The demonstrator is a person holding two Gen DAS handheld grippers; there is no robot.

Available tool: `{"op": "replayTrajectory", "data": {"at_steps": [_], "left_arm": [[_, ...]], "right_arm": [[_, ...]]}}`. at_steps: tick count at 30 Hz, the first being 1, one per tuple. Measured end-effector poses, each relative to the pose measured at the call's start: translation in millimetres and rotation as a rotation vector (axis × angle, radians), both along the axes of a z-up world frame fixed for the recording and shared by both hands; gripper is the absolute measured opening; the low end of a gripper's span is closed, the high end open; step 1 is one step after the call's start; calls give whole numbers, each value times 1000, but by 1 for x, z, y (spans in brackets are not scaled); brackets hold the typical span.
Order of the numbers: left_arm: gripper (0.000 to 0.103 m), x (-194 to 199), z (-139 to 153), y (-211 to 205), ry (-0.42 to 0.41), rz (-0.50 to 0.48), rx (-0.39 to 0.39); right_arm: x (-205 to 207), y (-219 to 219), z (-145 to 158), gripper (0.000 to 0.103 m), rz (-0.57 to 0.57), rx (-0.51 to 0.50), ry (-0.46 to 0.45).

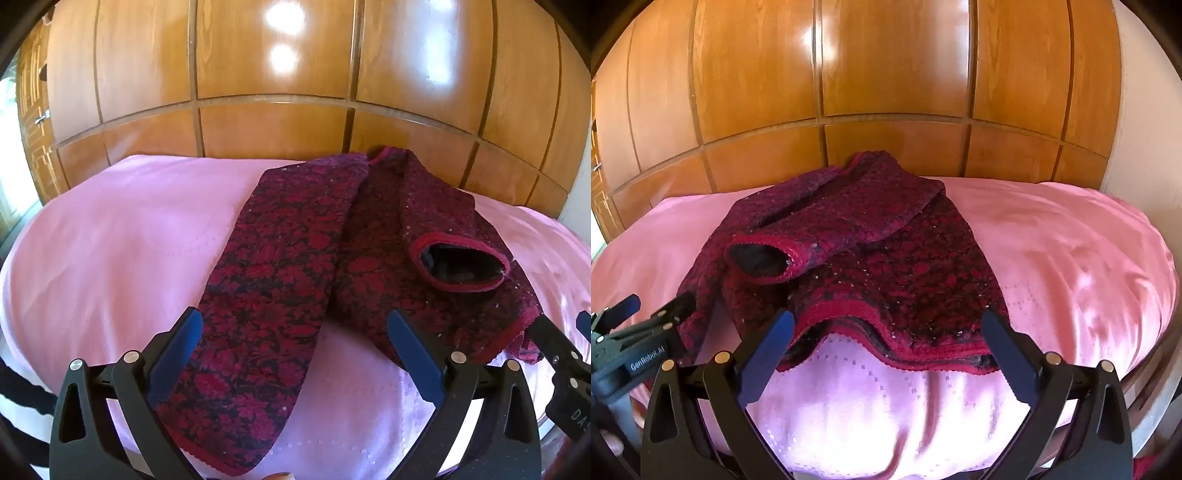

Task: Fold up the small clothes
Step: 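Move both grippers toward the crumpled dark red floral sweater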

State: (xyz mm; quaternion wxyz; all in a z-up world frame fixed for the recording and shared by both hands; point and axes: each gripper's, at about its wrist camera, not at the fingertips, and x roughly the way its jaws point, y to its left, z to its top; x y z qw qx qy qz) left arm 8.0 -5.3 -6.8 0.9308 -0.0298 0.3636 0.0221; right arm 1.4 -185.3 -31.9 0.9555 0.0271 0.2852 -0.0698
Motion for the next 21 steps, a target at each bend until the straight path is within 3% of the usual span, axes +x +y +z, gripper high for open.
{"op": "replayTrajectory", "data": {"at_steps": [14,21], "left_arm": [[99,2,-8,8,4,11,-6],[99,-1,-8,10,-1,15,-12]], "right_arm": [[-27,9,-7,101,75,53,-36],[-43,13,-8,101,182,121,-42]]}}
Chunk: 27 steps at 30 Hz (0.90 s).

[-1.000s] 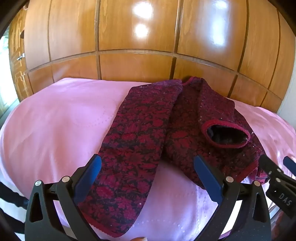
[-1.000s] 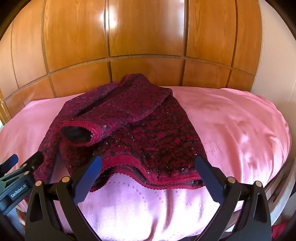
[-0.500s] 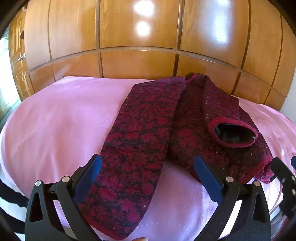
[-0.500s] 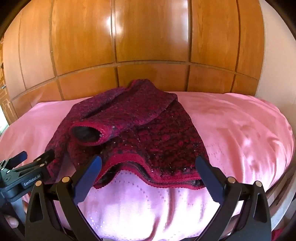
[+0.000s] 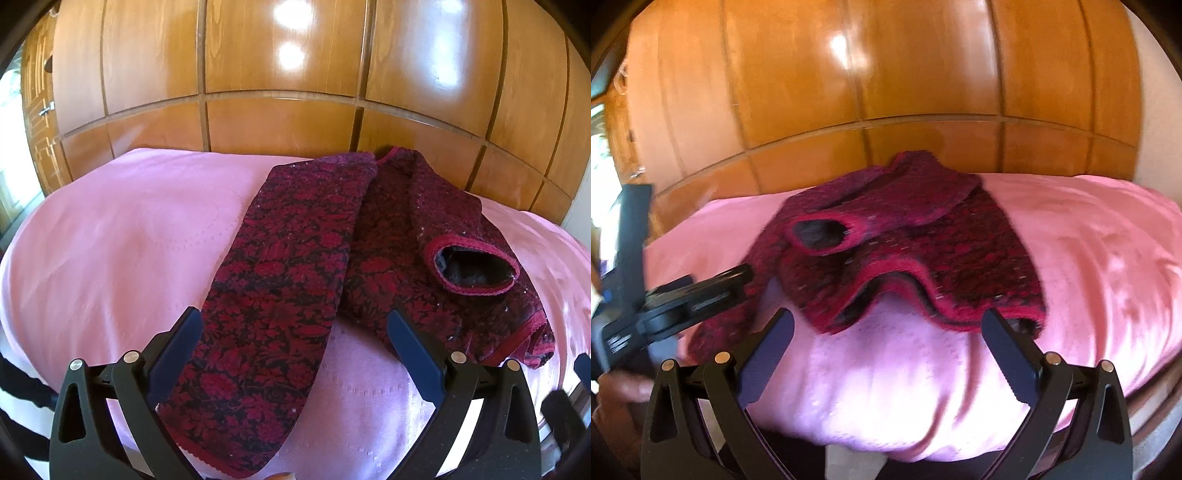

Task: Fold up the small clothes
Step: 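Move both grippers toward the crumpled dark red floral sweater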

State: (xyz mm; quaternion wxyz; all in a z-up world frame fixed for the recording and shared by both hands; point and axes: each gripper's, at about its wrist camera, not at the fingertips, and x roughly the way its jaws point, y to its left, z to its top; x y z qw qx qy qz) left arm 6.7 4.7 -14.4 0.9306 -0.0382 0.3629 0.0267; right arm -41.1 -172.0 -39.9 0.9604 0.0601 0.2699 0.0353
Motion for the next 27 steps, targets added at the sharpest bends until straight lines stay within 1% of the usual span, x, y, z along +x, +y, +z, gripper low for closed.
{"op": "replayTrajectory", "data": {"at_steps": [3,6,8,11,19,27], "left_arm": [[99,1,2,0,2,0,7],[99,2,1,1,7,5,0],[99,2,1,1,9,5,4],[99,4,1,2,7,8,10],[99,6,-4,9,31,16,4],[99,10,-7,13,39,25,3]], "right_arm": [[-7,3,4,101,31,-2,-28],[-6,6,3,101,68,-5,-14],[-4,8,3,101,73,-14,-8],[-7,6,4,101,51,-24,-27],[6,18,13,101,107,-78,-41],[16,10,19,101,88,-41,-37]]}}
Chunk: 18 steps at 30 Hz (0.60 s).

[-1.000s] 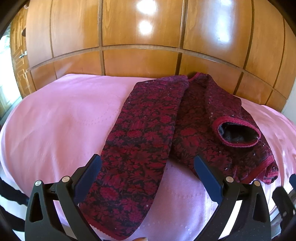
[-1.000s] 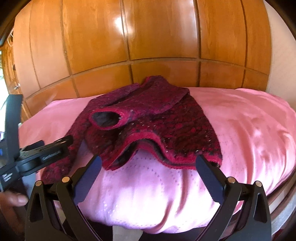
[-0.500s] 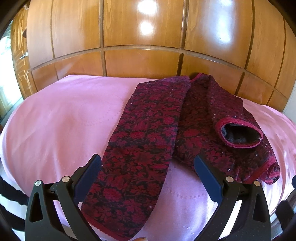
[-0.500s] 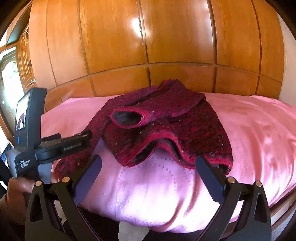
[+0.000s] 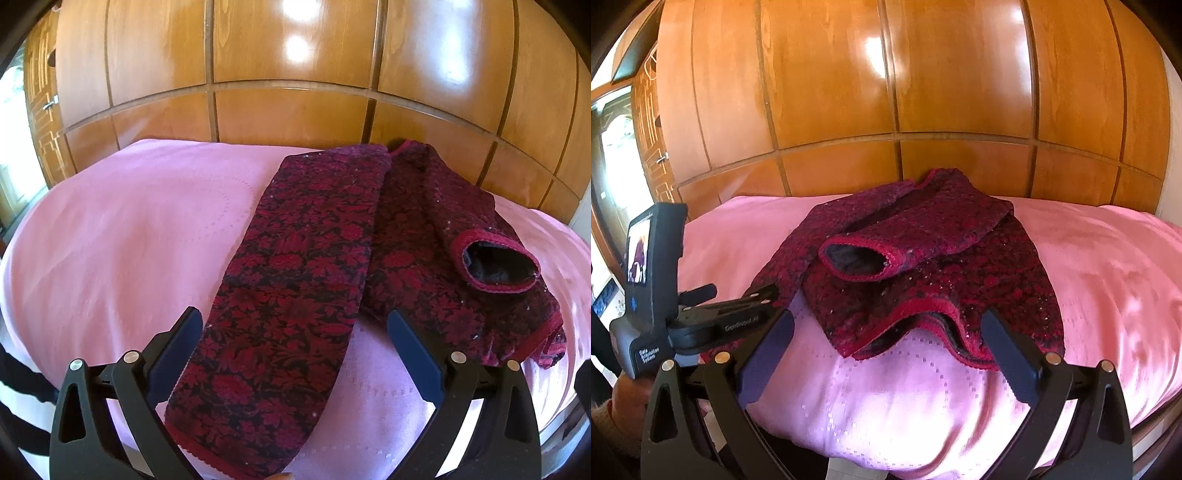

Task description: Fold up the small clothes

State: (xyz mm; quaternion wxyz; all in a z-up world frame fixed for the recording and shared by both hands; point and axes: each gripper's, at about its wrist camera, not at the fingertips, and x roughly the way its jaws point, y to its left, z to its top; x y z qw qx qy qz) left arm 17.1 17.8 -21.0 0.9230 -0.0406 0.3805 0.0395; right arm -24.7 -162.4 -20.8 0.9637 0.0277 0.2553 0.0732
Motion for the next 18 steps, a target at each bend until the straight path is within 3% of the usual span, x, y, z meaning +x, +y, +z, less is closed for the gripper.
{"op": "replayTrajectory", "data": {"at_steps": [9,18], "left_arm": [[99,2,-6,-1,12,-12,21],[96,5,-20,4,42,-45,55]], "right_arm": [[8,-2,5,101,-4,-6,-16],[43,4,14,101,42,-70,-43]]}}
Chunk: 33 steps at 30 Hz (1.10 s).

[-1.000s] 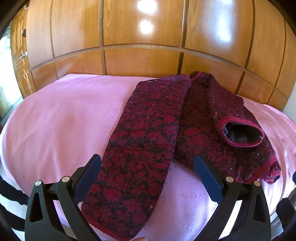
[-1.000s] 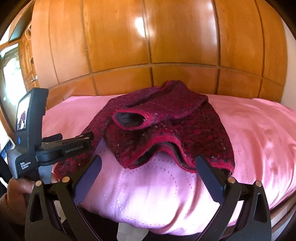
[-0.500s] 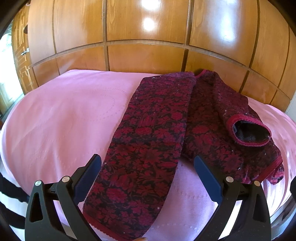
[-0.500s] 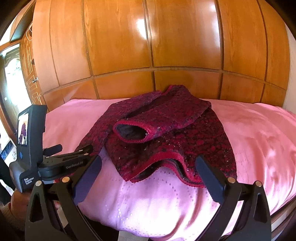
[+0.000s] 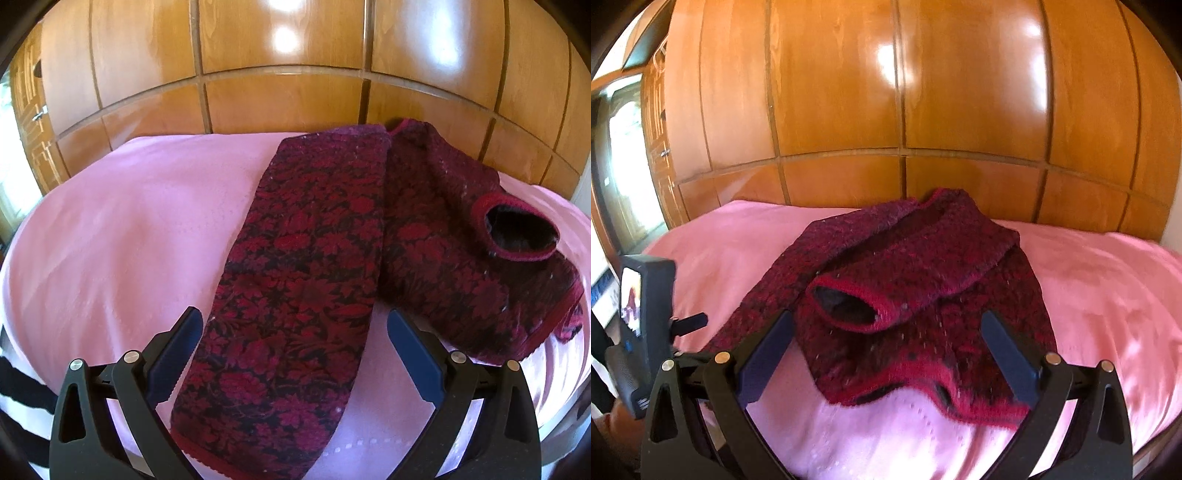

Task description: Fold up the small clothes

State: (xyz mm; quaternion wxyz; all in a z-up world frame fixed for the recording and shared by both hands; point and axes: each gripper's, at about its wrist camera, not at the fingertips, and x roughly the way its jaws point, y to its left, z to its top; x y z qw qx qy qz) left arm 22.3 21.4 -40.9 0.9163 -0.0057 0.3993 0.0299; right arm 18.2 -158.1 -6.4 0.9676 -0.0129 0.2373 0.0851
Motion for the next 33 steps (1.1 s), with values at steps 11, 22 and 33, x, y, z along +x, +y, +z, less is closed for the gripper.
{"op": "replayTrajectory", "data": {"at_steps": [11,22,33], "left_arm": [[7,8,-15,11,40,-61,-56],[0,40,47,60,-114,1,-109],[0,132,86,150,-171,205,-58]], "right_arm": [[77,30,-18,5,88,-181,81],[81,-121,62,4,-203,85,-45],[142,-314,63,4,-669,179,25]]}}
